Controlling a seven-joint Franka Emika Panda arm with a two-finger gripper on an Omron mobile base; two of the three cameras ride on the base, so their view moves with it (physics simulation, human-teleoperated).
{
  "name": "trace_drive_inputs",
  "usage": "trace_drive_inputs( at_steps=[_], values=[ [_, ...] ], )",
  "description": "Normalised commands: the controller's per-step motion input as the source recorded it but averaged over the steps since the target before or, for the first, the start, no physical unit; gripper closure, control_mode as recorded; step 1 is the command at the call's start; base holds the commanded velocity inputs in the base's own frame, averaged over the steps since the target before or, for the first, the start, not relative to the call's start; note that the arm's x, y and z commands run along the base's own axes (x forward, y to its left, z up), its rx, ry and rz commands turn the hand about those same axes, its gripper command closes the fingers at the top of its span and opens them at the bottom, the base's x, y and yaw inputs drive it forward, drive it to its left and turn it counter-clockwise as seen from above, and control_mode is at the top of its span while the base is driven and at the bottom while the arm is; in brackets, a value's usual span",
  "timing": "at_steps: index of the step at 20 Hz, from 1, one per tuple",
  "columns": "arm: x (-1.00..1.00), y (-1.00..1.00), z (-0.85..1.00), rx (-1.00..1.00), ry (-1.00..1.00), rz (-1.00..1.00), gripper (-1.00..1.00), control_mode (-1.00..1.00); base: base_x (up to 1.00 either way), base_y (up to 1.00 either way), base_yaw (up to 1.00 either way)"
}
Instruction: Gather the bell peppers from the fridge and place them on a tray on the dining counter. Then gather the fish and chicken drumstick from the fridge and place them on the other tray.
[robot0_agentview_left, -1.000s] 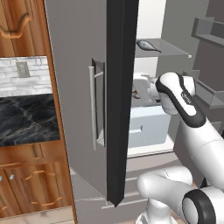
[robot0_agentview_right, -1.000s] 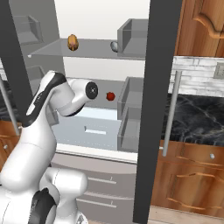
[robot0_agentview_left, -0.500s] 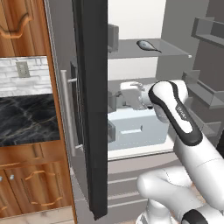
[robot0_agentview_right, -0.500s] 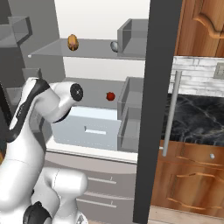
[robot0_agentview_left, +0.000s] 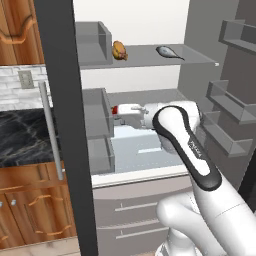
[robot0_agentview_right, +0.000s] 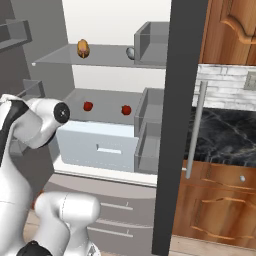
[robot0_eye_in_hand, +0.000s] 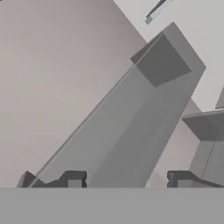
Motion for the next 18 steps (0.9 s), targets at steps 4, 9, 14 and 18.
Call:
trace_drive_inputs(
  at_steps=[4,9,14,18],
  values=[
    [0.04,0.48,-0.01,0.0,-0.05,0.05,-1.0,-1.0,0.0,0.0,0.0],
    [-0.09,-0.12,-0.02,0.0,0.08,0.01,-1.0,-1.0,0.0,0.0,0.0],
    [-0.03,-0.46,0.0,-0.03,0.07,0.0,-1.0,-1.0,0.0,0.0,0.0],
    [0.14,-0.02,-0.04,-0.13,0.0,-0.05,-1.0,-1.0,0.0,0.0,0.0]
  ],
)
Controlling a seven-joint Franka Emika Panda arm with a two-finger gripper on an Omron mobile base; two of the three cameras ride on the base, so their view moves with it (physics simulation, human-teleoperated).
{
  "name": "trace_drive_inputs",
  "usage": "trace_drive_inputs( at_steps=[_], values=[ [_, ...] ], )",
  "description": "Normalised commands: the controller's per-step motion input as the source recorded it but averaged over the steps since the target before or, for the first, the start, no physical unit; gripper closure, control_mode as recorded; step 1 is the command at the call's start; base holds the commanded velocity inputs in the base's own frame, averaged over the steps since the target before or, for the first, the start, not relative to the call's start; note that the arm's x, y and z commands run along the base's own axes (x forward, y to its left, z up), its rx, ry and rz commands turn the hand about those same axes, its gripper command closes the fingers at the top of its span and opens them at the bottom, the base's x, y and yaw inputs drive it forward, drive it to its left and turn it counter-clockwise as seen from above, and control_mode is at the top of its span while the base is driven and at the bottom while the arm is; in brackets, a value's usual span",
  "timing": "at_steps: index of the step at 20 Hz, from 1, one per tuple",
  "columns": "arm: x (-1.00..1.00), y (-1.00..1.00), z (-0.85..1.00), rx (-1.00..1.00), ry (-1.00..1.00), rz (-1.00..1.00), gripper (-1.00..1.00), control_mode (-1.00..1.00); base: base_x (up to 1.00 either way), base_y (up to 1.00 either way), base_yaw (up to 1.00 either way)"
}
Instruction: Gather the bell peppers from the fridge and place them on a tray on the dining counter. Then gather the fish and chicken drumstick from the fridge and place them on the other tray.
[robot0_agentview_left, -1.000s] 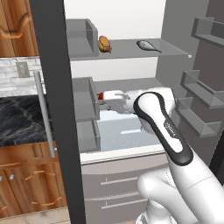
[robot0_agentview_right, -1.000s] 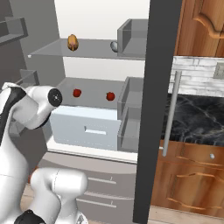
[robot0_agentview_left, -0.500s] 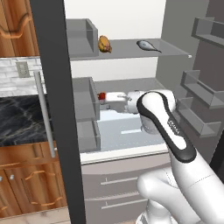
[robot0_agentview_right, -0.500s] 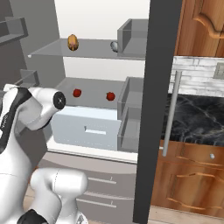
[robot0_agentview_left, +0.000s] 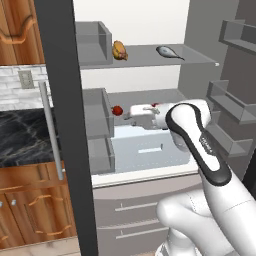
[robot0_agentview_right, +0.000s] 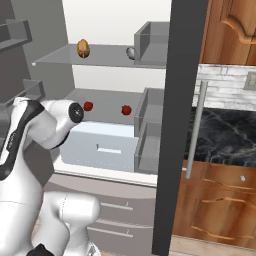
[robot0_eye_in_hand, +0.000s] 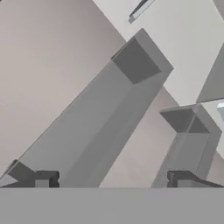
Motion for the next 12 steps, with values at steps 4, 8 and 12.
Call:
trace_drive_inputs(
  at_steps=[4,8,12],
  values=[
    [0.14,-0.03,0.04,-0.36,0.01,-0.25,-1.0,-1.0,0.0,0.0,0.0],
    [0.19,-0.29,0.25,-0.42,0.09,-0.23,-1.0,-1.0,0.0,0.0,0.0],
    [0.07,-0.57,0.32,-0.37,0.12,-0.21,-1.0,-1.0,0.0,0.0,0.0]
  ],
)
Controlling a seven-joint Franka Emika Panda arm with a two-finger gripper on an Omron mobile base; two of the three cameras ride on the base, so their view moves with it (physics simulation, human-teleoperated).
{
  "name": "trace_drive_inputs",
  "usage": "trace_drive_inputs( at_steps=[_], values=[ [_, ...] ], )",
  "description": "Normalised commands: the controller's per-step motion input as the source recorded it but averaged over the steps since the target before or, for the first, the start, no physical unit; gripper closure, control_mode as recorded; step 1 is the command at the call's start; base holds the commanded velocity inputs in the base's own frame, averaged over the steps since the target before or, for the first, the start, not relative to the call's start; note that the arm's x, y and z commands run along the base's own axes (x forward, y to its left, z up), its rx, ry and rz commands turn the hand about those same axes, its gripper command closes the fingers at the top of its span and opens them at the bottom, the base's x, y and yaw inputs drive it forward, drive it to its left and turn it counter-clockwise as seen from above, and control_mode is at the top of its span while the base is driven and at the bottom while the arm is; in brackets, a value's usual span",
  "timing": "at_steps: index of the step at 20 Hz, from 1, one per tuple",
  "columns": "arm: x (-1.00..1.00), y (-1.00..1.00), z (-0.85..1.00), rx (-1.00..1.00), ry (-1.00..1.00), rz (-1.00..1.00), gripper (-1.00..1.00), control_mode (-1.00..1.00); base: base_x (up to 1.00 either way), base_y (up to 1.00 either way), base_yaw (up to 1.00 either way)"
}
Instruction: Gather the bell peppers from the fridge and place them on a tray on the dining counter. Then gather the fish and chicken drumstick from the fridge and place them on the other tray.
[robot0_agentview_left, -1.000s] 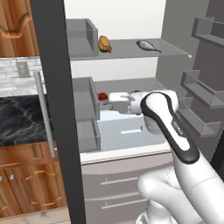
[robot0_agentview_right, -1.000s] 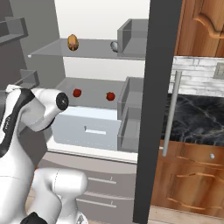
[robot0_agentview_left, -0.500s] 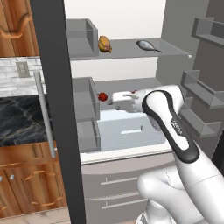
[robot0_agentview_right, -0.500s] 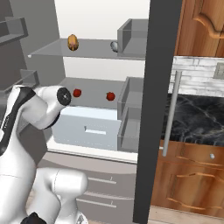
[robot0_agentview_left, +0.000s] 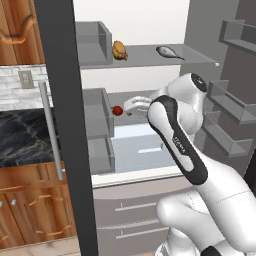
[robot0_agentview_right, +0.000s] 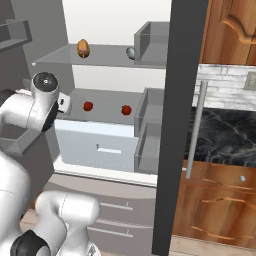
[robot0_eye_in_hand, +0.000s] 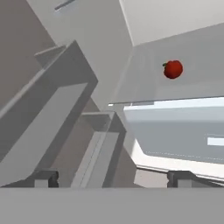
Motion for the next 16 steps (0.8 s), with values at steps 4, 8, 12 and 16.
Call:
trace_drive_inputs(
  at_steps=[4,8,12,16],
  values=[
    [0.06,-0.77,0.11,-0.3,0.08,-0.15,-1.0,-1.0,0.0,0.0,0.0],
    [-0.16,-0.4,-0.03,-0.22,-0.04,-0.12,-1.0,-1.0,0.0,0.0,0.0],
    [-0.21,-0.34,0.0,-0.18,-0.12,-0.14,-1.0,-1.0,0.0,0.0,0.0],
    [-0.34,-0.11,0.0,-0.07,-0.23,-0.05,-1.0,-1.0,0.0,0.0,0.0]
  ],
)
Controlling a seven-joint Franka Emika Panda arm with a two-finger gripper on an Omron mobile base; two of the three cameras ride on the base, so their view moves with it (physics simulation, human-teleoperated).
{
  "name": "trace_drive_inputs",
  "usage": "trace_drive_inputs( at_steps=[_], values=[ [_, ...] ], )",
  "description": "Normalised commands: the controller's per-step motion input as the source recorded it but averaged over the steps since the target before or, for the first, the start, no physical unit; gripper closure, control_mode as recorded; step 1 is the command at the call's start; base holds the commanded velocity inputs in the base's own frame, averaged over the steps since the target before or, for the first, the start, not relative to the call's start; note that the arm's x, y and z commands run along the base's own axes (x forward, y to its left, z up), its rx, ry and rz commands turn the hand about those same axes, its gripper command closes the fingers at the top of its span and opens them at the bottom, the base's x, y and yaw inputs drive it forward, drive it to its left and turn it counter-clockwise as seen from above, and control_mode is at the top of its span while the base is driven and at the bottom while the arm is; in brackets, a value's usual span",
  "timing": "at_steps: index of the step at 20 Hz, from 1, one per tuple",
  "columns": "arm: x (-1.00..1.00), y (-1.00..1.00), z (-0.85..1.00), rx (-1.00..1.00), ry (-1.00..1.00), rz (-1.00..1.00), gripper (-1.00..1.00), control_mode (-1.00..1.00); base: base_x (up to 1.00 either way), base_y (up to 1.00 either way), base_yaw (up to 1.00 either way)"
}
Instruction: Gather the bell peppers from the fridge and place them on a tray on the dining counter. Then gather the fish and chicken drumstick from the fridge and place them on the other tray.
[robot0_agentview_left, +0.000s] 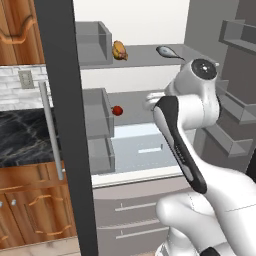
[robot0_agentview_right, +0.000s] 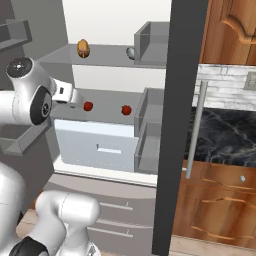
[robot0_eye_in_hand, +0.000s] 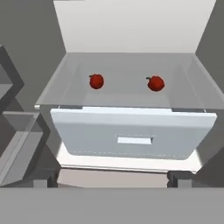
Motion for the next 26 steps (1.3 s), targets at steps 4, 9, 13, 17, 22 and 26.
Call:
trace_drive_inputs(
  at_steps=[4,9,13,17,22,26],
  values=[
    [-0.25,-0.1,0.0,-0.01,-0.18,0.0,-1.0,-1.0,0.0,0.0,0.0],
    [-0.04,-0.21,0.0,0.0,-0.05,0.0,-1.0,-1.0,0.0,0.0,0.0],
    [-0.02,-0.29,0.0,0.0,-0.01,0.0,-1.0,-1.0,0.0,0.0,0.0],
    [0.0,-0.24,0.0,0.0,0.0,0.0,-1.0,-1.0,0.0,0.0,0.0],
    [0.0,-0.18,0.0,0.0,0.0,0.0,-1.0,-1.0,0.0,0.0,0.0],
    [0.0,-0.01,0.08,-0.01,0.0,-0.05,-1.0,-1.0,0.0,0.0,0.0]
  ],
)
